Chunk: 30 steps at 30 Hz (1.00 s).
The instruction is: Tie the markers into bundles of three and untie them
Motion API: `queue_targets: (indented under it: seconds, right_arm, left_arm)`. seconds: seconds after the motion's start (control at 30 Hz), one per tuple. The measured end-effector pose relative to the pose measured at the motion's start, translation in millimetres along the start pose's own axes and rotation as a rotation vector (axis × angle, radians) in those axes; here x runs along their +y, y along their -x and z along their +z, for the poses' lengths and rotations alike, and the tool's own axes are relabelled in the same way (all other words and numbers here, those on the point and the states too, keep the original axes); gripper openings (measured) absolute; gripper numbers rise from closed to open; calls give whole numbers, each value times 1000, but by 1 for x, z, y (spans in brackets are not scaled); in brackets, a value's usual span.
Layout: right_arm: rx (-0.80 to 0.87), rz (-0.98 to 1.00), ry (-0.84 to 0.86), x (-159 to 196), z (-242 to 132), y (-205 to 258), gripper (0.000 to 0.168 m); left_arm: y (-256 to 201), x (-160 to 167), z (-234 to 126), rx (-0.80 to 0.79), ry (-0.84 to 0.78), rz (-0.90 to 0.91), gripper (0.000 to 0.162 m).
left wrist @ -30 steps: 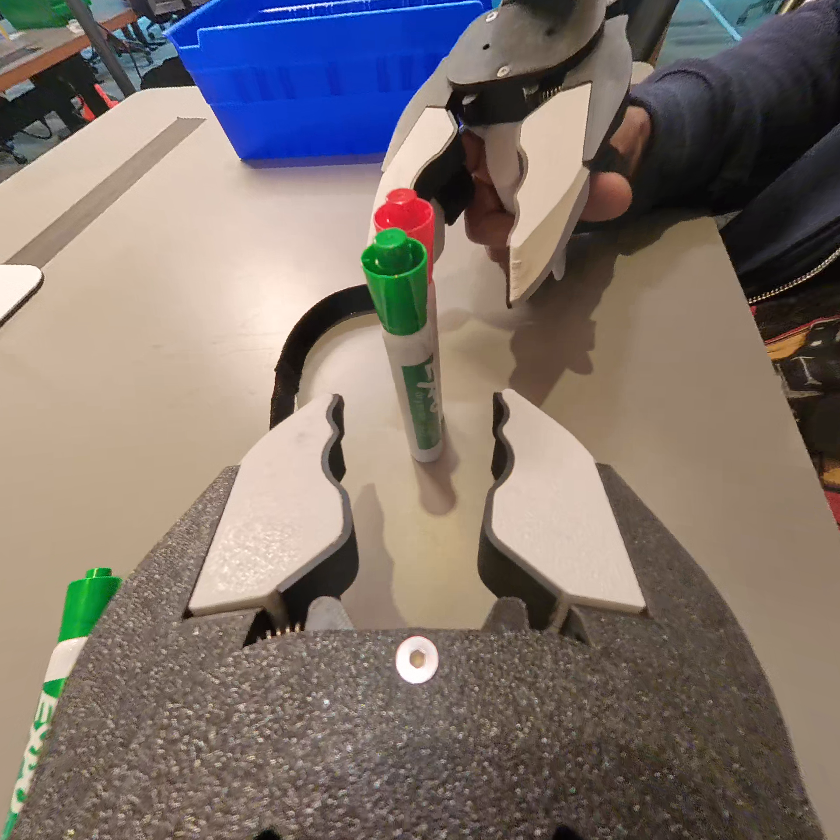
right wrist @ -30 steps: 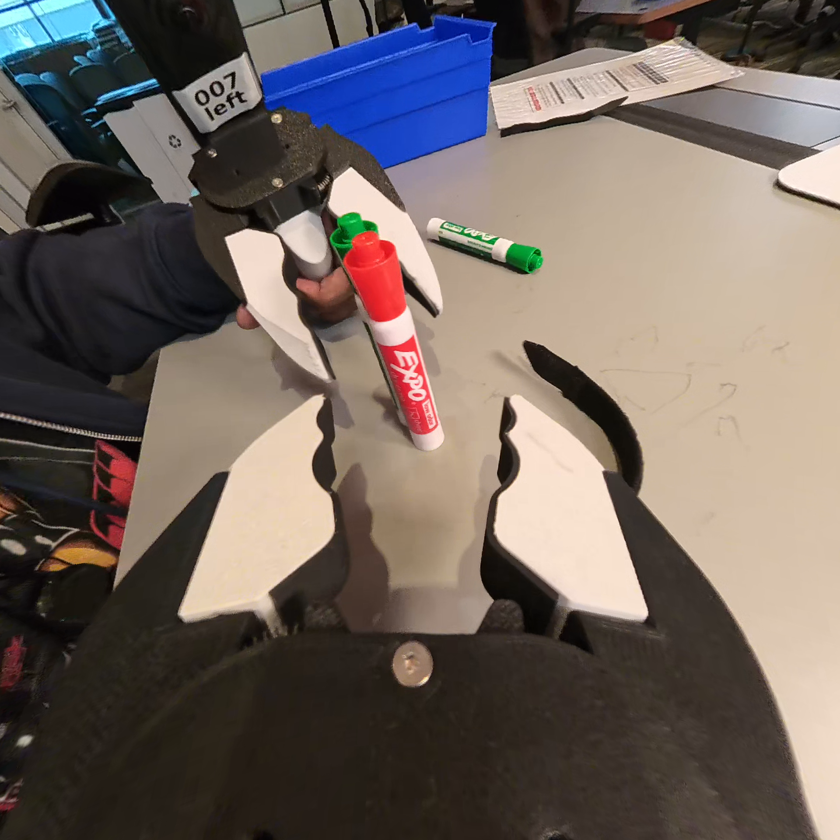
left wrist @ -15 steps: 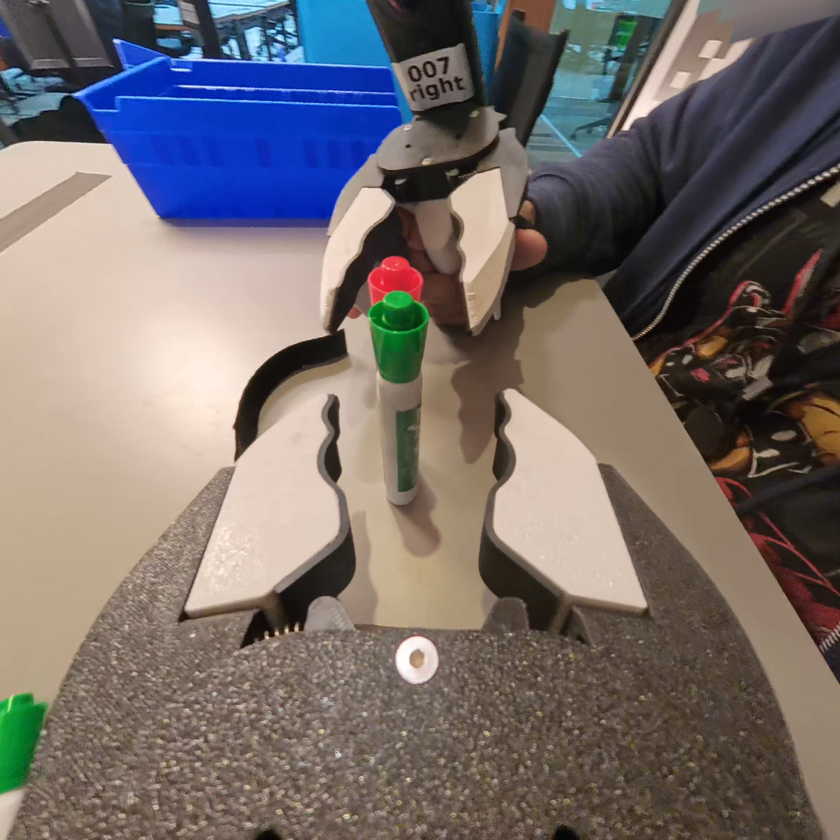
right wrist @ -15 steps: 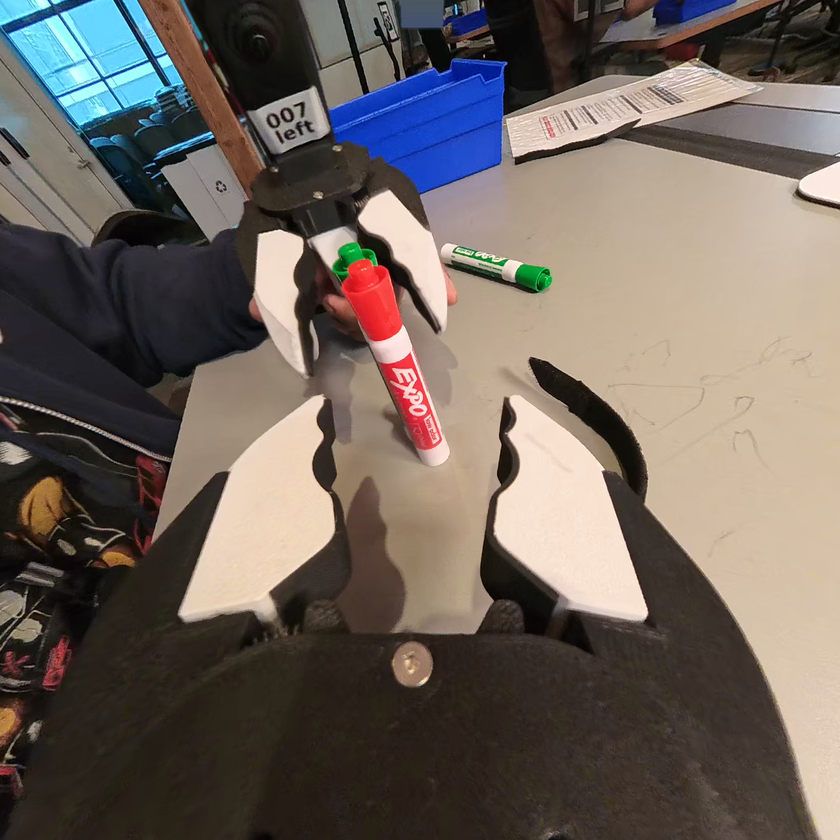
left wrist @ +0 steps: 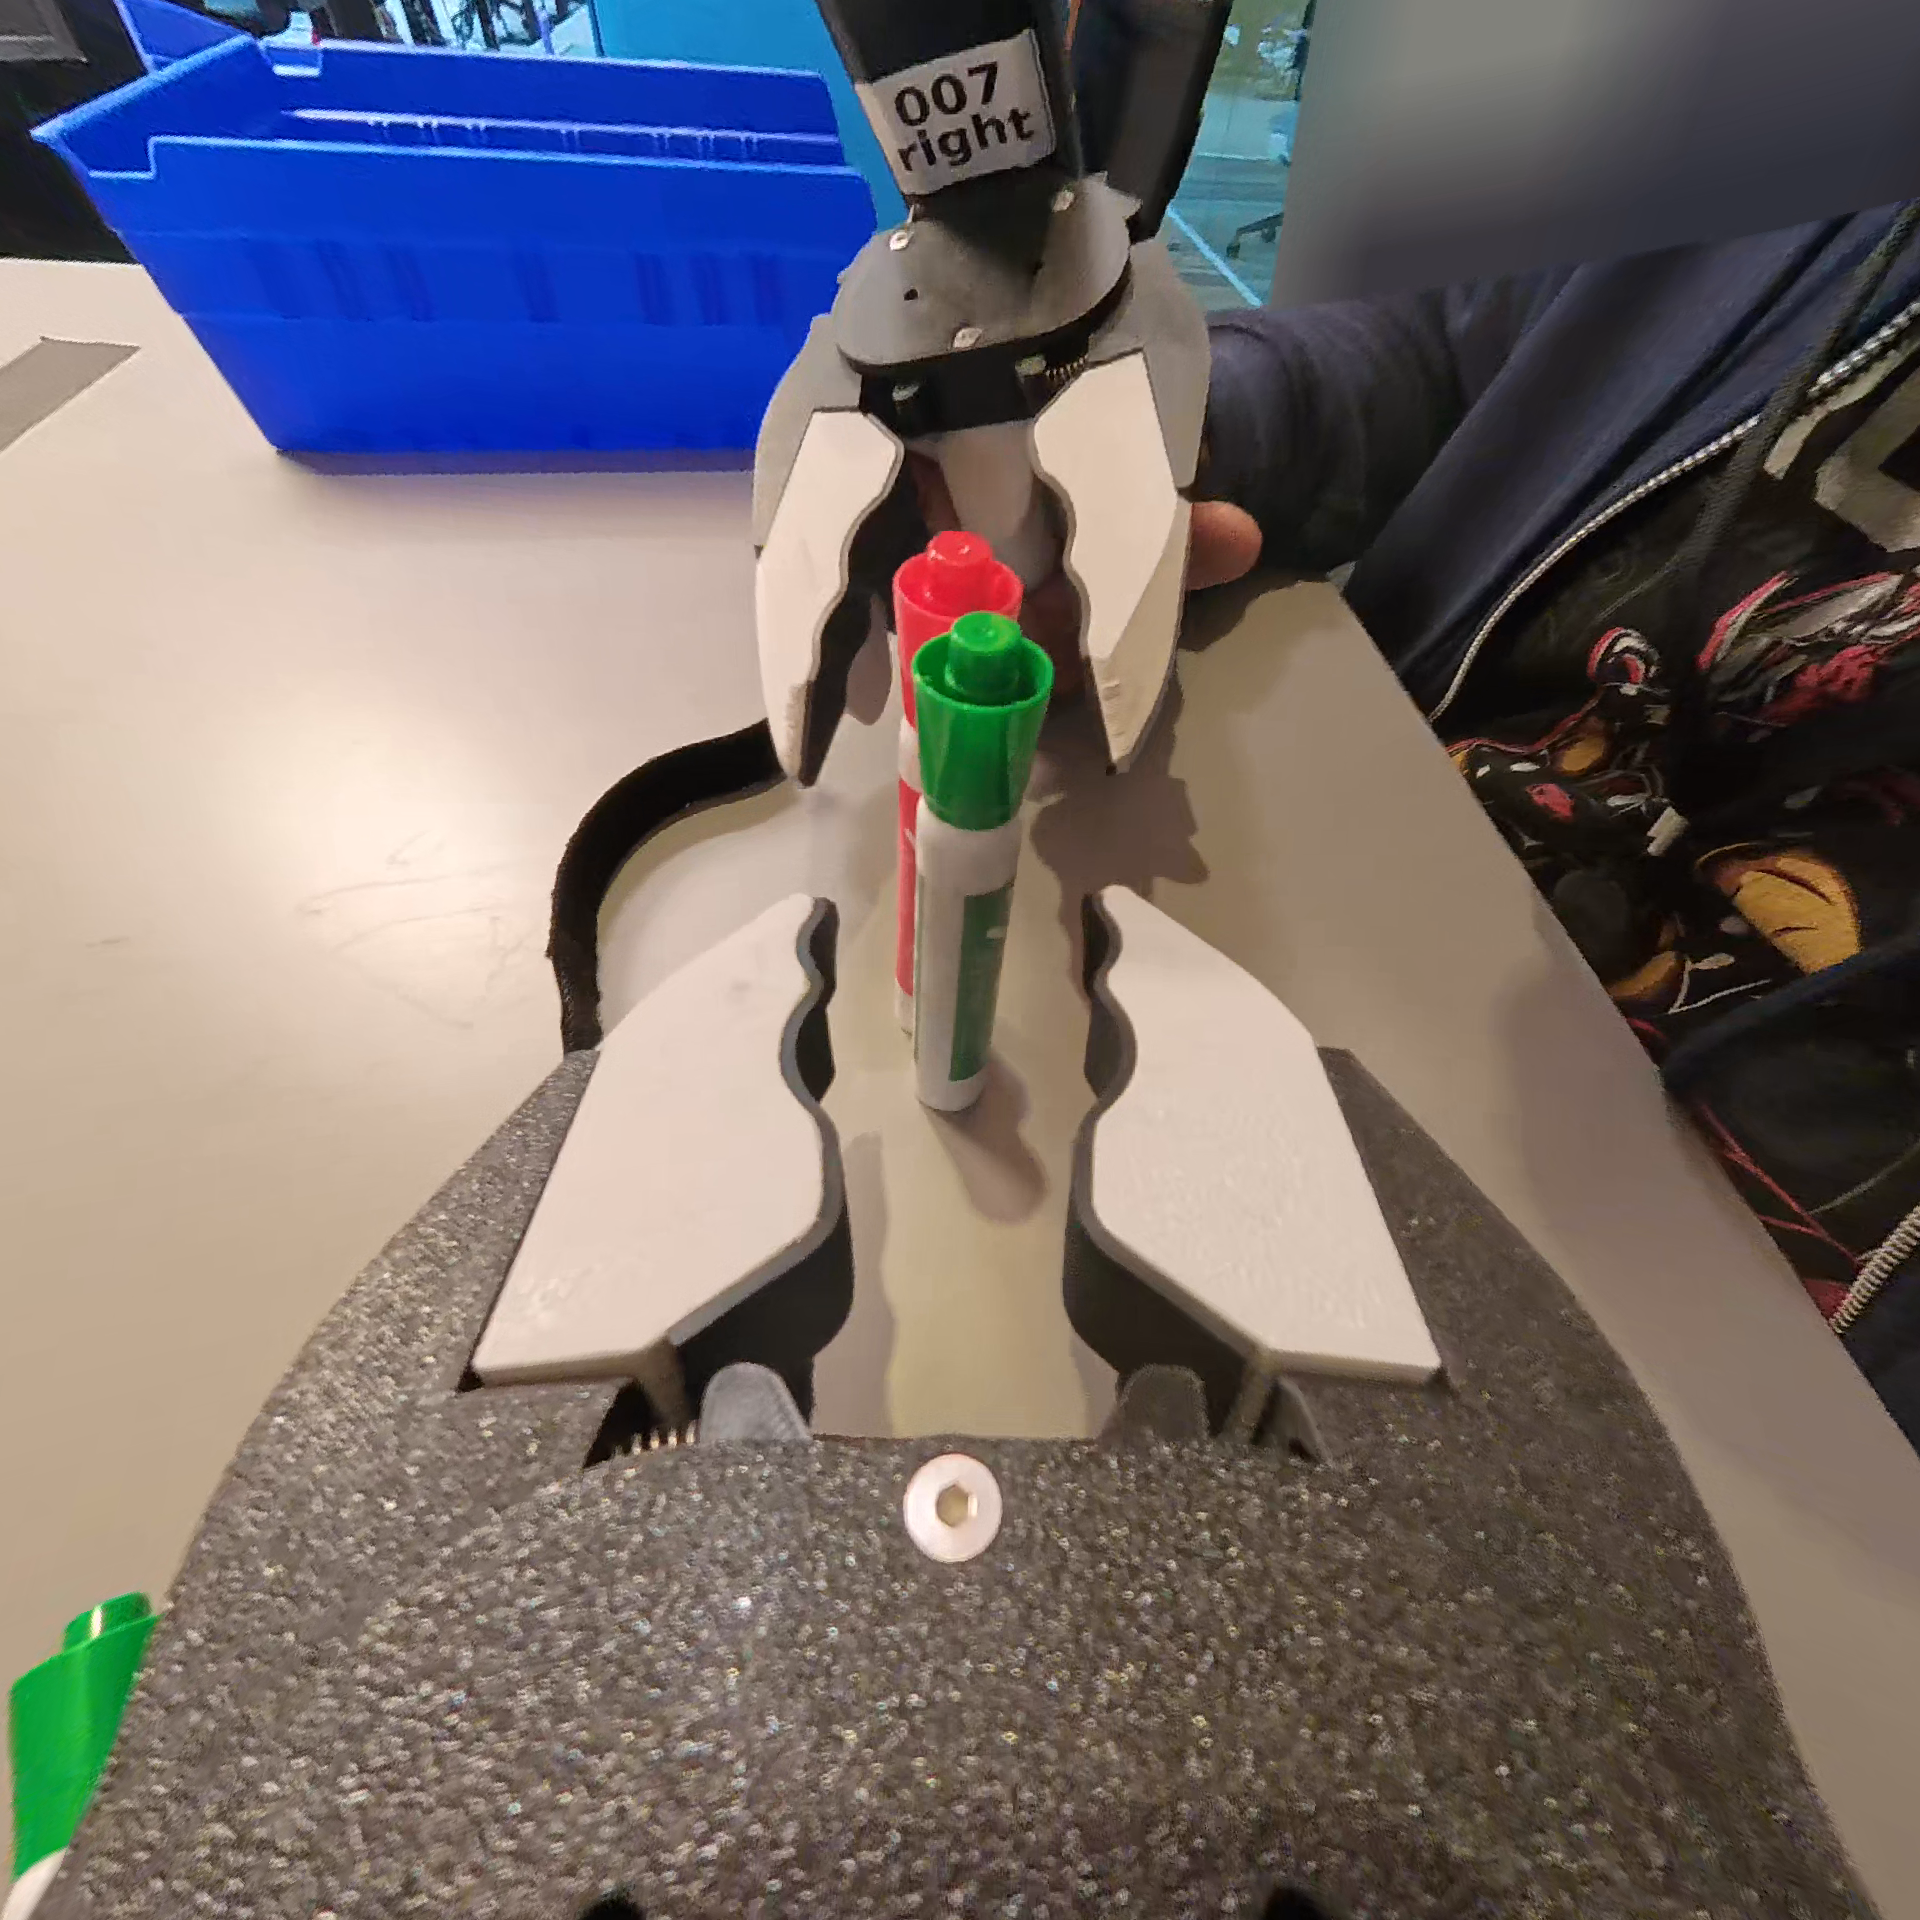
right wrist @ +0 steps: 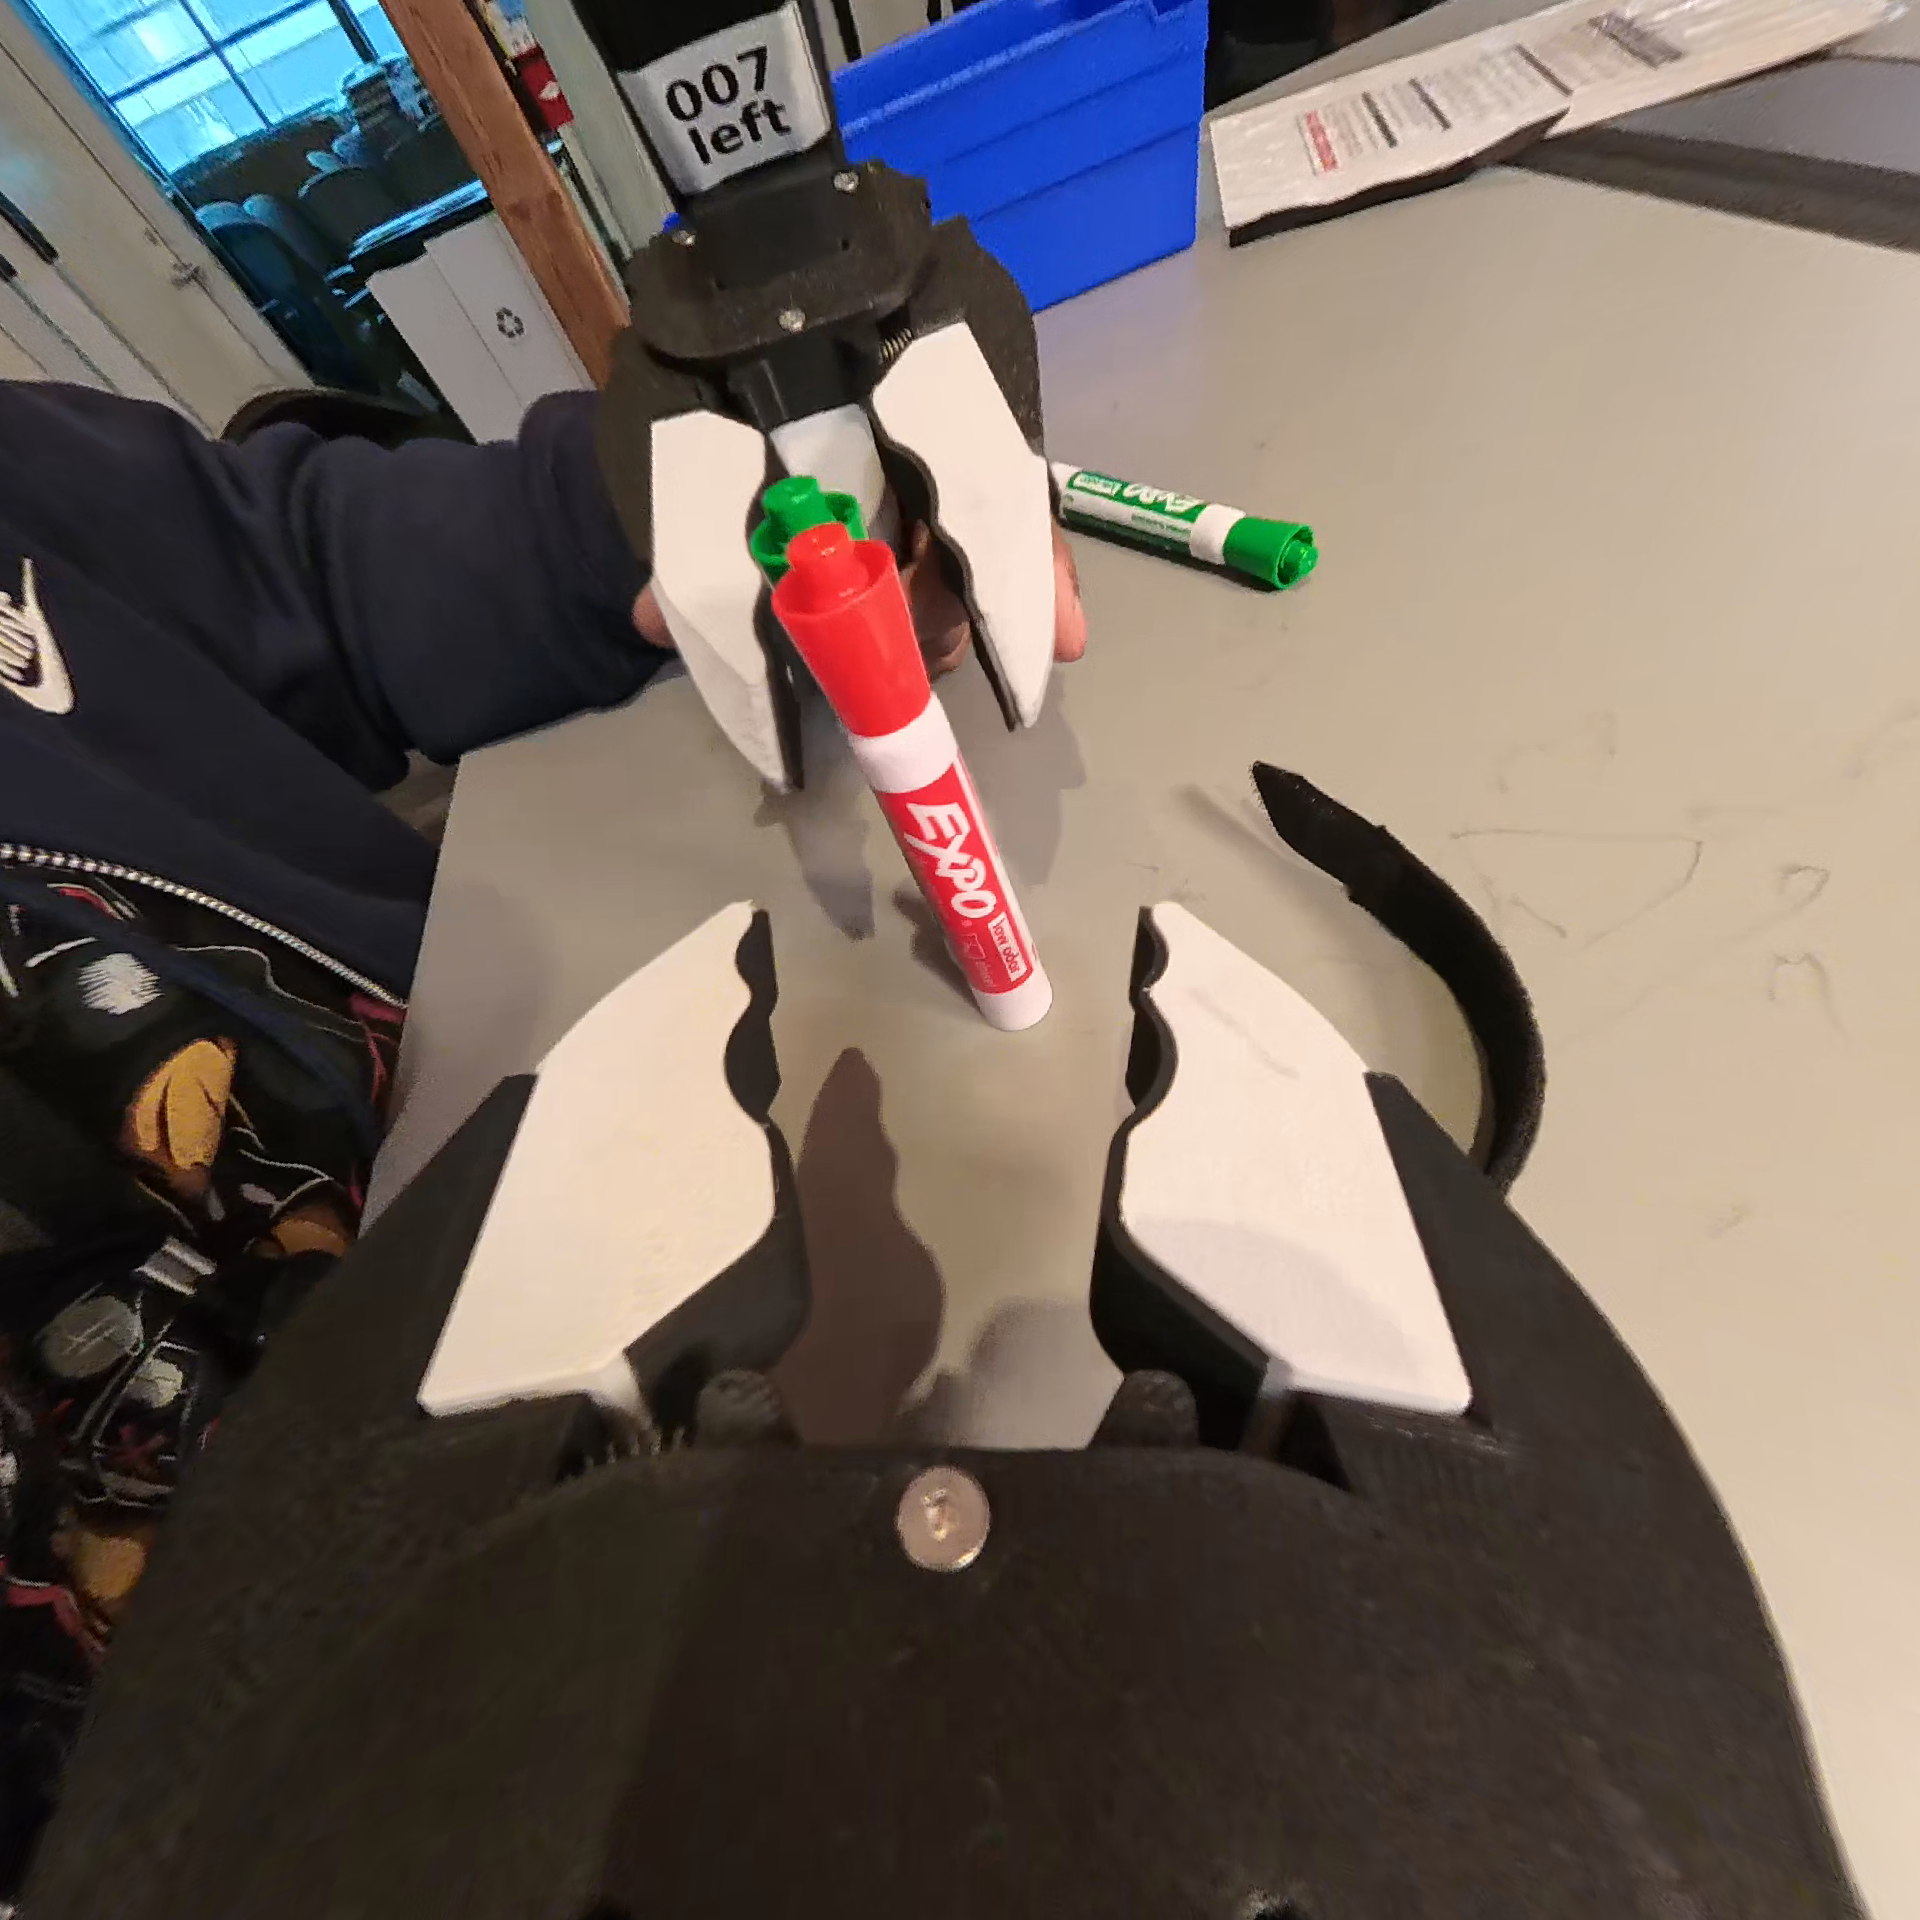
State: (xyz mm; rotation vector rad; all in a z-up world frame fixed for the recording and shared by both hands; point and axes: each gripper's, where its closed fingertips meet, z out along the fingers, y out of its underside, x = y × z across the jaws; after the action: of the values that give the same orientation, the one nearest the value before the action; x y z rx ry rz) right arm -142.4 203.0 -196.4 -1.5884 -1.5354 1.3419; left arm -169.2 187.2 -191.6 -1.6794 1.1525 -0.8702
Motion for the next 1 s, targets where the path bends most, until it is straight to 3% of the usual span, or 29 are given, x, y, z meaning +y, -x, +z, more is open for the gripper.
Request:
queue_targets:
  seconds: [0.2,0.5,0.7,1.0]
  right_arm:
    - [-41,-10,124,12,9,-3,48]
    - [-63,-54,251,24,19,-7,33]
    - [-56,-59,289,29,23,-6,21]
    - [-69,-54,308,32,25,-5,19]
  left_arm:
    - [3,21,0,-32,133,39,34]
    - [5,50,13,-74,346,103,26]
    - [4,55,15,-81,380,131,19]
    - [6,58,16,-110,405,154,16]
